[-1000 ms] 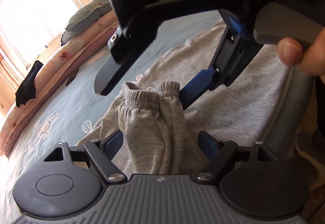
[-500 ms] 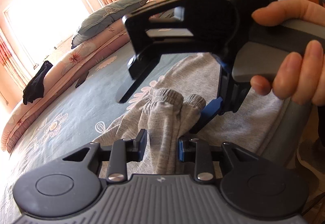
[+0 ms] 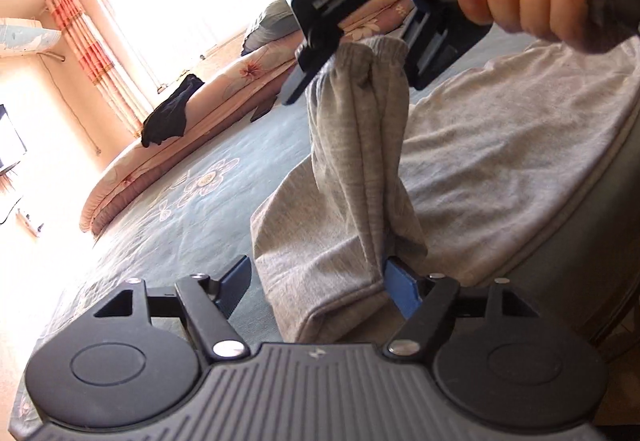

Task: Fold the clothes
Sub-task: 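Lift the waistband with the right gripper and fold it over, then lower the held waistband onto the folded stack with the right gripper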

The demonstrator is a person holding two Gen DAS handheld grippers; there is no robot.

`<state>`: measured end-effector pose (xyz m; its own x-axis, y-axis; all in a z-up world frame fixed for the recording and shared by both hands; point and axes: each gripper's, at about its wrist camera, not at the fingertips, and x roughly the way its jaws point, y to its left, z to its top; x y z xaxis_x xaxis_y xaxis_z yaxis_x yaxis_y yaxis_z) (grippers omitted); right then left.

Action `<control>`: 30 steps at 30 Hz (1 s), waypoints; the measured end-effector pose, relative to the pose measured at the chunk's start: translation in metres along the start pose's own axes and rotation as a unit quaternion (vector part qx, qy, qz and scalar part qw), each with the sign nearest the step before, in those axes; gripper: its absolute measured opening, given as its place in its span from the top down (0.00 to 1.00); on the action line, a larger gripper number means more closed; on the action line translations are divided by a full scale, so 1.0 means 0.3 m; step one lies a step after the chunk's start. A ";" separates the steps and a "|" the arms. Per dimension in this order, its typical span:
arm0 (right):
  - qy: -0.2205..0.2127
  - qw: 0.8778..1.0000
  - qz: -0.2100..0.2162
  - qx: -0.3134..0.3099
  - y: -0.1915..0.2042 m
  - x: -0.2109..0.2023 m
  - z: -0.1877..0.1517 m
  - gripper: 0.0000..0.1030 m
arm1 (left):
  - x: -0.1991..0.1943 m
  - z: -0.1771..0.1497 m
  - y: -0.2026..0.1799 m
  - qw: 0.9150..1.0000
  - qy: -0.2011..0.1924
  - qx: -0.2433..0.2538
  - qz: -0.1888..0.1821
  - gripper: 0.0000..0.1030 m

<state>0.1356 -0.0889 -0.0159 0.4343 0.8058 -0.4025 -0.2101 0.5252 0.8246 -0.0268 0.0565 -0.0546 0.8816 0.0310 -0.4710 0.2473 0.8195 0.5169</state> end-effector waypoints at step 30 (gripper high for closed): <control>-0.019 0.999 0.018 -0.044 0.206 0.010 0.084 0.76 | -0.019 -0.084 0.106 0.993 0.081 -0.074 0.043 0.20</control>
<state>0.1458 -0.0609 0.0440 0.4576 0.8144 -0.3569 -0.3023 0.5199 0.7989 -0.0340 0.0967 -0.0536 0.8179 0.1867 -0.5442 0.1015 0.8842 0.4560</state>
